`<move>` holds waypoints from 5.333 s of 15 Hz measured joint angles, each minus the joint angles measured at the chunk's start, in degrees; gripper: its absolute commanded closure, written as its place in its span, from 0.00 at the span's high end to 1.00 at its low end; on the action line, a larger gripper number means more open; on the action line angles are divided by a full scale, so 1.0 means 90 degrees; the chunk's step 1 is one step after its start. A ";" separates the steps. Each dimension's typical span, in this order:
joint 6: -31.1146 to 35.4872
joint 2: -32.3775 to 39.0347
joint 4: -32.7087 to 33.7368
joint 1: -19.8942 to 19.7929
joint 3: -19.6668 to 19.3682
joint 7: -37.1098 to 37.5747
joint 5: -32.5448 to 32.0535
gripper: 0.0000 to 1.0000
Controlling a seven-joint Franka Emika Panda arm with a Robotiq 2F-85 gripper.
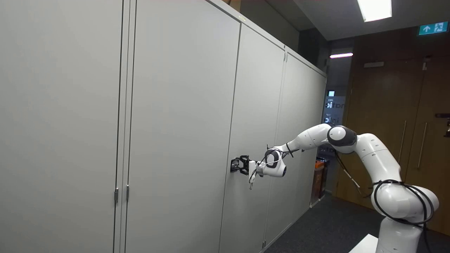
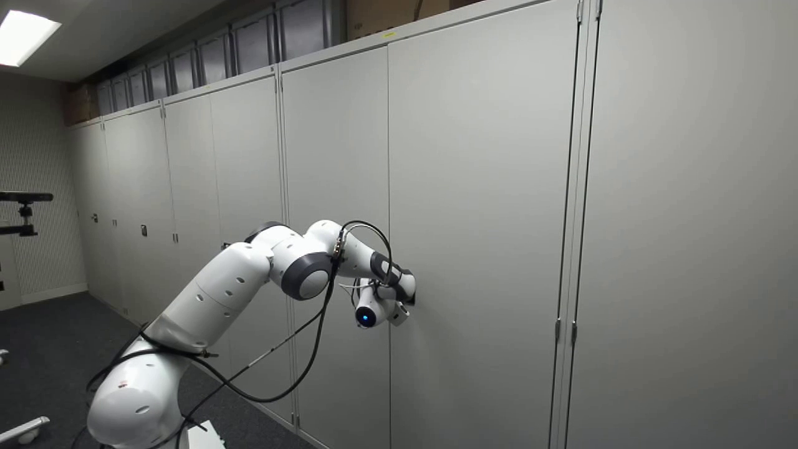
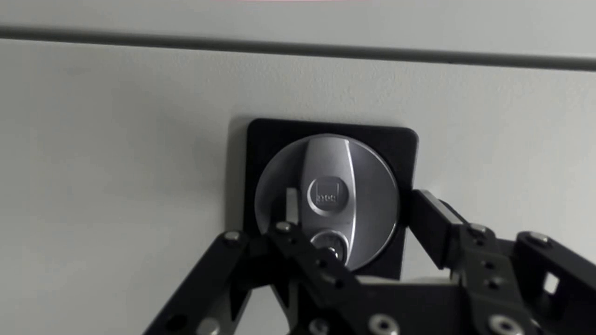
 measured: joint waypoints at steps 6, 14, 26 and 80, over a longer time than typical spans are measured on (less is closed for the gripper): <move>0.0000 0.0000 0.0000 0.0000 0.0000 -0.0001 0.0000 0.86; -0.0026 -0.0001 0.0000 -0.0012 0.0169 -0.0024 0.0000 1.00; -0.0139 -0.0224 -0.0864 -0.0618 0.0543 -0.0134 -0.0004 1.00; -0.0519 0.0360 -0.0682 -0.1132 0.1088 -0.1437 -0.0004 0.46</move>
